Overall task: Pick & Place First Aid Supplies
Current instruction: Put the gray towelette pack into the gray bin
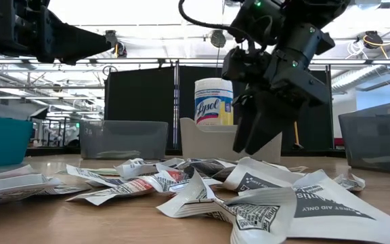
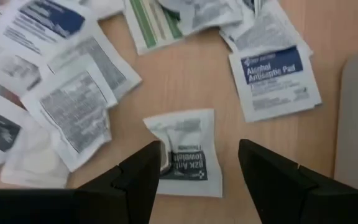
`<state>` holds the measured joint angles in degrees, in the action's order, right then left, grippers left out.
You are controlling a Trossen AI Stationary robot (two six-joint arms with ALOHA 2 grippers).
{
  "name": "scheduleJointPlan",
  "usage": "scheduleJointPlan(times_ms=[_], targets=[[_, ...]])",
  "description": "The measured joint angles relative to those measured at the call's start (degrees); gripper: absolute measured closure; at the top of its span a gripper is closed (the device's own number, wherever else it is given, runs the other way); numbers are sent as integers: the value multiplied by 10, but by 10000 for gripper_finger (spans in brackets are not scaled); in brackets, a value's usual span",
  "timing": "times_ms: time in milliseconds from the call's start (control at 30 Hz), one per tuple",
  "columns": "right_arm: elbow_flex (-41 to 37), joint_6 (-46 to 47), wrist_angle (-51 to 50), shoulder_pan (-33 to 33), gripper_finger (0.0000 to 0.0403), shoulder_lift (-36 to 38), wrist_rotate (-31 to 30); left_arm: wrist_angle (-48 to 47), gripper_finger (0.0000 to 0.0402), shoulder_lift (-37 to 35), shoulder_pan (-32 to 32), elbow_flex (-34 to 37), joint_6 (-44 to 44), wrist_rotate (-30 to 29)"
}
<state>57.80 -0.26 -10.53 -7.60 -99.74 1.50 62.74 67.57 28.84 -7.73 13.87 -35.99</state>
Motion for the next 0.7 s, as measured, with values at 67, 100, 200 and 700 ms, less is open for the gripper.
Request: scheduleJointPlan(times_ms=[67, 100, 200, 700], targets=[[0, 2, 0, -4, 193, 0, 0, 0, 256, 0, 0, 0, 0, 0], [0, 3, 0, -8, 193, 0, 0, -1, 256, 0, 0, 0, 0, 0], [0, 2, 3, -22, 193, 0, 0, -1, 256, 0, 0, 0, 0, 0], [43, 64, -24, -52, 193, -17, -93, 0, 256, 0, 0, 0, 2, 0]])
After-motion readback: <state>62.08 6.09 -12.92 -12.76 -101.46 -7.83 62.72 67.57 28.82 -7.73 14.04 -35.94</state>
